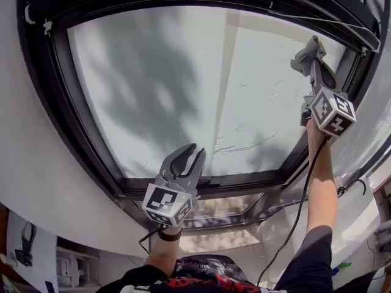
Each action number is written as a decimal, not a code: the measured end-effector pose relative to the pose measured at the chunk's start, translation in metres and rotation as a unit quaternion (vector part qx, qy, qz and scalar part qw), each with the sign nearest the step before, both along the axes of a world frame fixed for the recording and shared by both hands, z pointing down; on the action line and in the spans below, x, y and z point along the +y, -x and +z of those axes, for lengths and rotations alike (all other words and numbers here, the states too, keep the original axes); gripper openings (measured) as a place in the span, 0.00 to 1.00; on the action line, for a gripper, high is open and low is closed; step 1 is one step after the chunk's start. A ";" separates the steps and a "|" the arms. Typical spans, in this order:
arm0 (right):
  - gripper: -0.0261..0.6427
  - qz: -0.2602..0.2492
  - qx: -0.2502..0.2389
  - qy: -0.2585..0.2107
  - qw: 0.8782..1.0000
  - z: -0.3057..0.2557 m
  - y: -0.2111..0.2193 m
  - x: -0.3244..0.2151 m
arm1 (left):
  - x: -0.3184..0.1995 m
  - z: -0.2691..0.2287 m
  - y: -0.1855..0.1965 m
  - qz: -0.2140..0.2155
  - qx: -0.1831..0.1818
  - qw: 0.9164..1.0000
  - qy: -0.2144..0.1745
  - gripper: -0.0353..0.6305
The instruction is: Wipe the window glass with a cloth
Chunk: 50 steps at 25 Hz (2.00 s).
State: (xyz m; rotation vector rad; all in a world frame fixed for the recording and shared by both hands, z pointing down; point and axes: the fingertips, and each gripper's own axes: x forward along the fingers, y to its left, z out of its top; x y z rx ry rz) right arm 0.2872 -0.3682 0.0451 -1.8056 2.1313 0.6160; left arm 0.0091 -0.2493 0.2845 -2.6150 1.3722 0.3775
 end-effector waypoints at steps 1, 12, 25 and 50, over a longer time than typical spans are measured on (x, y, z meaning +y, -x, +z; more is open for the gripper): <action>0.08 0.024 -0.003 0.006 1.000 -0.001 -0.024 -0.002 | 0.000 -0.002 -0.010 0.008 -0.004 1.000 0.000 0.16; 0.08 0.024 -0.020 -0.049 0.998 0.009 -0.020 0.018 | 0.012 -0.002 -0.025 -0.020 -0.010 1.000 -0.001 0.16; 0.08 -0.522 0.059 0.052 0.849 0.058 0.494 0.108 | 0.076 0.005 0.159 -0.231 0.011 0.973 -0.002 0.16; 0.08 -0.040 0.016 0.072 0.996 0.069 0.057 -0.031 | 0.025 0.002 0.018 -0.015 -0.021 1.000 0.006 0.16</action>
